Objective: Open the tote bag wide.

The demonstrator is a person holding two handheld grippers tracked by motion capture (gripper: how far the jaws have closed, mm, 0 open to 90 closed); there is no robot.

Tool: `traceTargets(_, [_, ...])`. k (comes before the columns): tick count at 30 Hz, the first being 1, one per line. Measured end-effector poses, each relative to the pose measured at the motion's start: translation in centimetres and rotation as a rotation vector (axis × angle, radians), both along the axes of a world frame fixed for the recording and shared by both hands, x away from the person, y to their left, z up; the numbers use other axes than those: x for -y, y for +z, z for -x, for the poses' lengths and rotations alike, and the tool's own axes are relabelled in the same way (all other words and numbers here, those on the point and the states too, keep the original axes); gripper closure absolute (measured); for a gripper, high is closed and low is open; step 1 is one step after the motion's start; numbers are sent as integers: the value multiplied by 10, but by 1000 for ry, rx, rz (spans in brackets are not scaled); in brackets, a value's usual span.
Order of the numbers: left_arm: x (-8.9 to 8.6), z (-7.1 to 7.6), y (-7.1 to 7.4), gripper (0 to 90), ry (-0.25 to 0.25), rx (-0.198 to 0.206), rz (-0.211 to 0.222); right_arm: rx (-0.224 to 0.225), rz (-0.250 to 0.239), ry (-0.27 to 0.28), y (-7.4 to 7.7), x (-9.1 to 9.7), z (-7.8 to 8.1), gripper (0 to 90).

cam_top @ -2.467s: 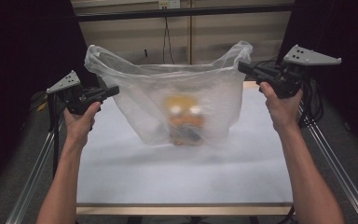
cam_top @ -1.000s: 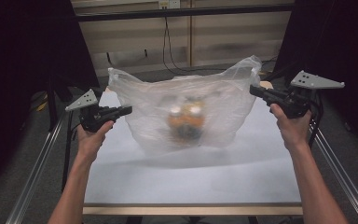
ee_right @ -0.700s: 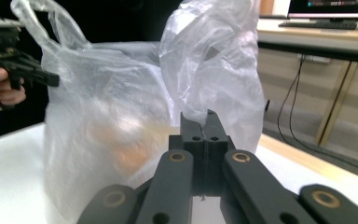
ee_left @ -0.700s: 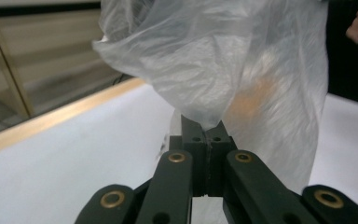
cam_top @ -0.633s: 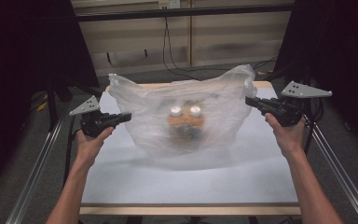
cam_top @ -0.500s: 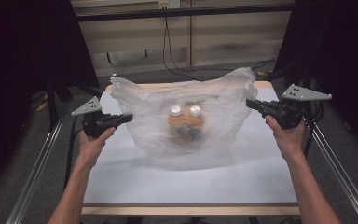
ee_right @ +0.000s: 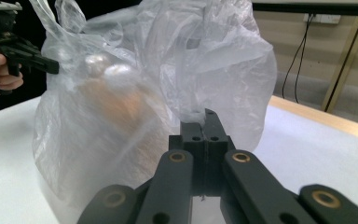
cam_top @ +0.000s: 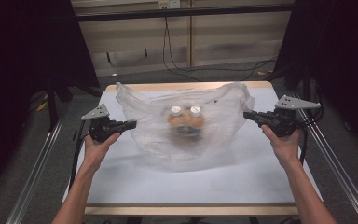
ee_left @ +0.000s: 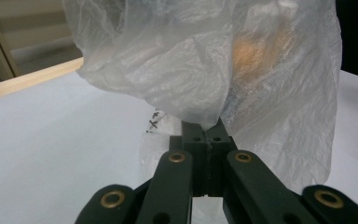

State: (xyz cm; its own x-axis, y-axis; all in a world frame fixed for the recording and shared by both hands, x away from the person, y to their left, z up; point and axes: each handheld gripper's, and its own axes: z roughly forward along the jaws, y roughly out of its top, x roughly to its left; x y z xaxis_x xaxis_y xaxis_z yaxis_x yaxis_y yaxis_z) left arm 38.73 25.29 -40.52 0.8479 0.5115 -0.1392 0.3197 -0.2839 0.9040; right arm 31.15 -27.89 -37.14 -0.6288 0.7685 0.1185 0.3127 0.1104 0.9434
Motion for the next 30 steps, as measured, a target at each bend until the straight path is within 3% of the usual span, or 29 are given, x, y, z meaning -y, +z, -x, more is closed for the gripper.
traceTargets(7, [6, -3, -14, 900, -11, -31, -40, -65, 26, -5, -21, 1, -6, 900])
traceTargets(10, [6, -6, -24, 900, -11, -57, -71, -98, 67, 2, -31, -3, -11, 900])
traceTargets(14, [6, -7, -30, 900, -10, -76, -75, -137, 71, -14, -42, 1, -15, 900])
traceTargets(16, [10, -9, -40, 900, -16, -109, -80, -163, 79, -25, -50, 4, -18, 900])
traceTargets(20, [17, -10, -46, 900, -29, -122, -117, -190, 91, -29, -61, 5, -24, 900])
traceTargets(22, [19, -11, -50, 900, -26, -125, -157, -215, 112, -25, -69, 3, -28, 900])
traceTargets(24, [18, -13, -57, 900, -11, -141, -184, -252, 165, -20, -80, -2, -33, 900])
traceTargets(30, [16, -15, -70, 900, -16, -171, -208, -297, 190, -4, -94, -6, -37, 900])
